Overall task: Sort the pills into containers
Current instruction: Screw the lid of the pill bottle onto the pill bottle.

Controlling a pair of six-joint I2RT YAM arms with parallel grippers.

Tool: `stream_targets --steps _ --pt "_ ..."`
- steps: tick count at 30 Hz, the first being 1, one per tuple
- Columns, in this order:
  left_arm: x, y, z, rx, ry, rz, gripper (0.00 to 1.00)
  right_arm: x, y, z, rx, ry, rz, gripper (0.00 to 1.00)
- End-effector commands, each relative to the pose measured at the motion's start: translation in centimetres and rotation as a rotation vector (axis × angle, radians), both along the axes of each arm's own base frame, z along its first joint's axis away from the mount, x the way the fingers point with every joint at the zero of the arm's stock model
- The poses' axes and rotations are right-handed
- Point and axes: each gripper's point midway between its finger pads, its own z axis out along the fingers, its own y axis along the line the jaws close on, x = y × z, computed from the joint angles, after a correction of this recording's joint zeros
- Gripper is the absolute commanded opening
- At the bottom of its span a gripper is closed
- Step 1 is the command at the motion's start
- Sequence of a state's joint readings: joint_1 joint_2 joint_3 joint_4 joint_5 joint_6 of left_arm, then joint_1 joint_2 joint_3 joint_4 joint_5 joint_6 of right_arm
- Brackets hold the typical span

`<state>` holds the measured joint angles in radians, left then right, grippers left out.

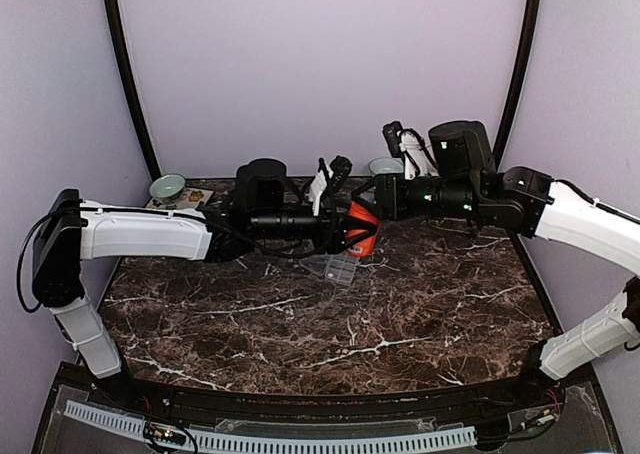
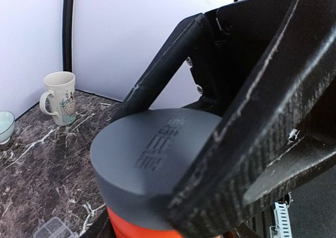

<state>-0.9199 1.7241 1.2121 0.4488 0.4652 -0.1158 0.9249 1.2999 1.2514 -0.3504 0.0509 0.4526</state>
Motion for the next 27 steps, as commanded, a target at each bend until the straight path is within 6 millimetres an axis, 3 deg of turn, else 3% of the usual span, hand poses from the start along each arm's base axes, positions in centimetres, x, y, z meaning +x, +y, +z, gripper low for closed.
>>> stream_targets --steps 1,17,21,27 --pt "0.6 -0.2 5.3 -0.082 -0.148 0.09 0.0 -1.2 2.2 -0.9 -0.018 0.058 0.019 0.36" --pt "1.8 -0.5 6.8 -0.05 -0.251 0.274 0.0 1.4 3.3 -2.2 -0.117 0.068 -0.227 0.36" --pt "1.4 -0.7 7.0 -0.063 -0.254 0.261 0.0 1.5 3.9 -2.0 -0.12 0.056 -0.24 0.45" --pt "0.2 -0.7 7.0 -0.071 -0.268 0.2 0.0 1.1 4.0 0.0 -0.05 0.012 -0.208 0.61"
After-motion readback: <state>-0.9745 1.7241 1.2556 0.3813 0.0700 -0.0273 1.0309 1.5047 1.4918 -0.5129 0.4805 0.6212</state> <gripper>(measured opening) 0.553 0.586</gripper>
